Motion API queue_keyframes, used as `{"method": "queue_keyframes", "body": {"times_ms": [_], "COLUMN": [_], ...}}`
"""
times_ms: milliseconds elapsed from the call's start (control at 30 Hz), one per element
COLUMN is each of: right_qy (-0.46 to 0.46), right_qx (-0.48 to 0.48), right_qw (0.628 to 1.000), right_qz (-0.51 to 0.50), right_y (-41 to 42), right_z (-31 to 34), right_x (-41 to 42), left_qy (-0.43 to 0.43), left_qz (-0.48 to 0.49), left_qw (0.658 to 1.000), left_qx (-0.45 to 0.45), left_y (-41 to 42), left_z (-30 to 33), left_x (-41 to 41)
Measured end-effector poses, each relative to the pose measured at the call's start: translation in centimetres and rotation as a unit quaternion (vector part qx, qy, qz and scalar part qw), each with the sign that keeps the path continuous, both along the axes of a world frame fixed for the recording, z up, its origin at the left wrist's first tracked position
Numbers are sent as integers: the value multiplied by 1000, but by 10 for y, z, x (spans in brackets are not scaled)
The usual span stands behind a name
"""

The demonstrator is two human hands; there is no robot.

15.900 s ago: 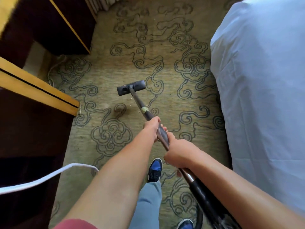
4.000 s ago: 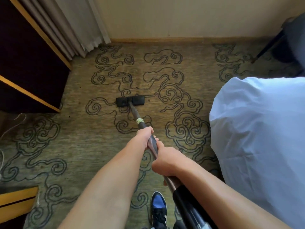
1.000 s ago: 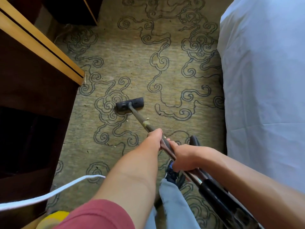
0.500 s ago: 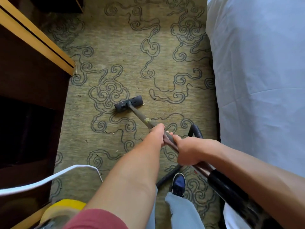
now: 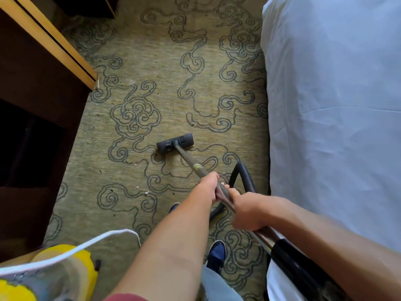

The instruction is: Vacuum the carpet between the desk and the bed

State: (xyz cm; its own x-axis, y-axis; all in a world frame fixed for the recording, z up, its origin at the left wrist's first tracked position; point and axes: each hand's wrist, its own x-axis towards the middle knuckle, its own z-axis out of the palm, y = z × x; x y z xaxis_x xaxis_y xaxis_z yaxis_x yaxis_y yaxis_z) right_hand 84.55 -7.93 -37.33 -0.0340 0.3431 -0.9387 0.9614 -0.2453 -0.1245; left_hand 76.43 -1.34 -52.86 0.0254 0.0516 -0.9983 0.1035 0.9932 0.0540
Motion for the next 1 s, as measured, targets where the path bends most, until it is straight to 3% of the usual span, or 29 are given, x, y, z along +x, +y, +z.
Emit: {"method": "queue_keyframes", "body": {"times_ms": [167, 467, 800, 1000], "right_qy": [-6, 18, 7, 11], "right_qx": [7, 25, 40, 64], "right_qw": [1000, 999, 999, 996], "right_qz": [-4, -23, 1, -57], "right_y": [-58, -92, -93, -90], "right_z": [-3, -10, 3, 25], "right_x": [27, 29, -7, -43], "left_qy": [-11, 32, 52, 52], "left_qz": [19, 29, 64, 58], "left_qw": [1000, 999, 995, 991], "left_qx": [-3, 27, 59, 107], "left_y": [-57, -91, -92, -67], "left_z": [2, -4, 12, 37], "left_x": [22, 27, -2, -43]}}
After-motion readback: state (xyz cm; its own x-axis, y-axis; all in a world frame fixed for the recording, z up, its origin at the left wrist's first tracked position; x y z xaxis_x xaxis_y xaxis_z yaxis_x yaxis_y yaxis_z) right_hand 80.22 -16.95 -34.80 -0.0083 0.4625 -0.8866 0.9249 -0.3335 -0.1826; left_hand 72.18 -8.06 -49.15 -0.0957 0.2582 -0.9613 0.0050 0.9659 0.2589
